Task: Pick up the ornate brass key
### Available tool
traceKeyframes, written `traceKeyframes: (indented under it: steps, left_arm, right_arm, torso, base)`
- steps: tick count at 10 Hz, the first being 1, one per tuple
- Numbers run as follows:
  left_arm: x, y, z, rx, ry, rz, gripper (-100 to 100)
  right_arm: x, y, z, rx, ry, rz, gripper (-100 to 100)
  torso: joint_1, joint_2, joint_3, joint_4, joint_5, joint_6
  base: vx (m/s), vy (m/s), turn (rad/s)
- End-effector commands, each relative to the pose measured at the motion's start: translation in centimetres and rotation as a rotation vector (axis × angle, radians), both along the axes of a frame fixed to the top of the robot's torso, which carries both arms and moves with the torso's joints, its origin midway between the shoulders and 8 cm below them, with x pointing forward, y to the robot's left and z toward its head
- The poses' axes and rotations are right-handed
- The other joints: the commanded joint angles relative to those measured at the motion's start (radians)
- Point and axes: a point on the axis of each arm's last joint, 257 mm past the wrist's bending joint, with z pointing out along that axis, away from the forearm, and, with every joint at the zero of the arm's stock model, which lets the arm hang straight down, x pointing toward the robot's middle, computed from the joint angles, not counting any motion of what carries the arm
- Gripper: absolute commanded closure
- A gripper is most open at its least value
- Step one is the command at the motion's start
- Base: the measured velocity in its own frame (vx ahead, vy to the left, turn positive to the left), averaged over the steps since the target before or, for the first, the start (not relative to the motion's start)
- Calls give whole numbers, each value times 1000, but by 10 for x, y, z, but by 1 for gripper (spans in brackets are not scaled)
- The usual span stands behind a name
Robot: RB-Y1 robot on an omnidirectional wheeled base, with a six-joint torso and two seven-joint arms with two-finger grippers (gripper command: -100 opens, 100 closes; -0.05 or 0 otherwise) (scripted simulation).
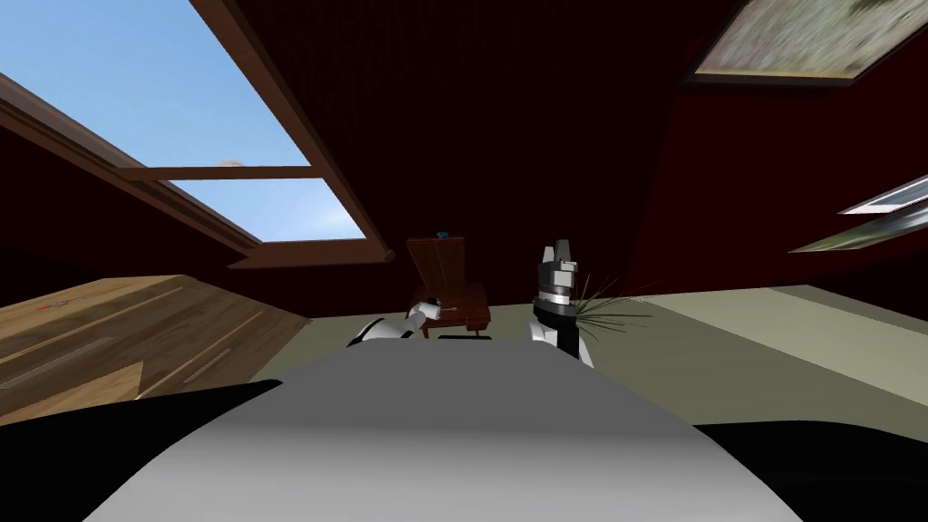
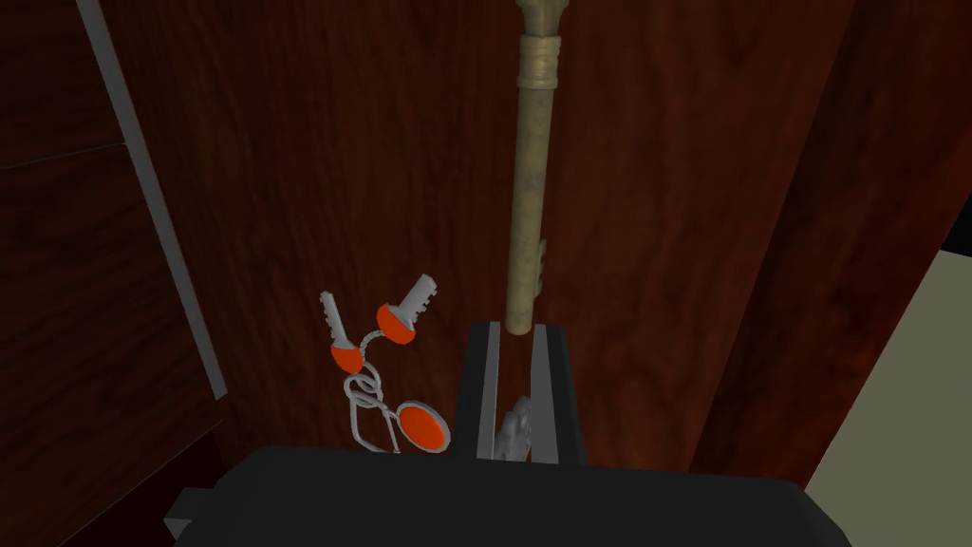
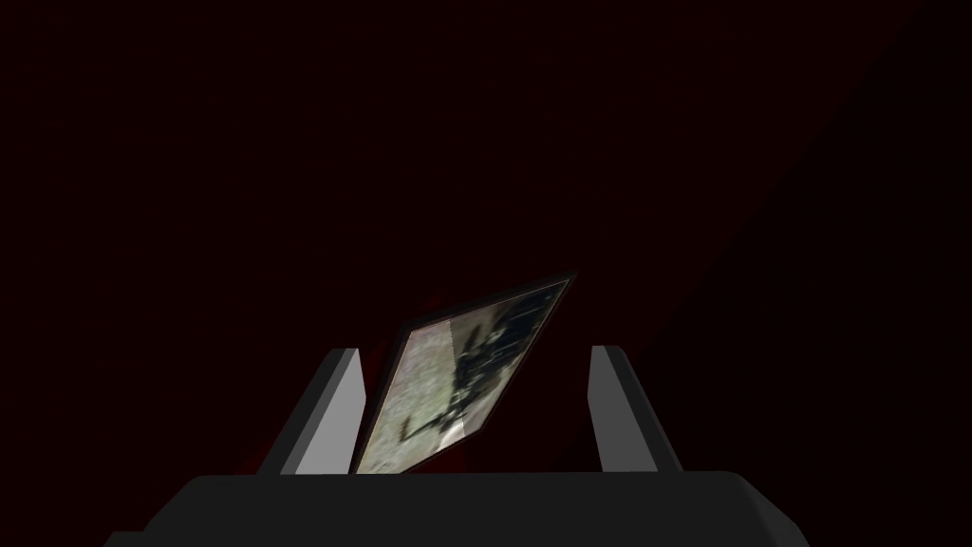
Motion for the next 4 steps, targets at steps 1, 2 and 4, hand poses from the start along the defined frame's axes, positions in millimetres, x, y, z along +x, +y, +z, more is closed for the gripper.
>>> traceKeyframes:
  steps: [1, 2, 4]
  left_arm:
    - [6, -1, 5, 0, 2, 0, 100]
    - [12, -3, 10, 0, 2, -1, 100]
    - [11, -3, 8, 0, 0, 0, 0]
  right_arm:
    - [0, 0, 0, 0, 0, 0, 0]
    - [0, 0, 0, 0, 0, 0, 0]
    - [0, 0, 0, 0, 0, 0, 0]
  torso:
    - [0, 0, 0, 0, 0, 0]
    - [0, 1, 0, 0, 0, 0]
    - [1, 2, 1, 0, 0, 0]
  base:
    - [-24, -3, 9]
    - [-52, 9, 2]
    - [-12, 3, -1]
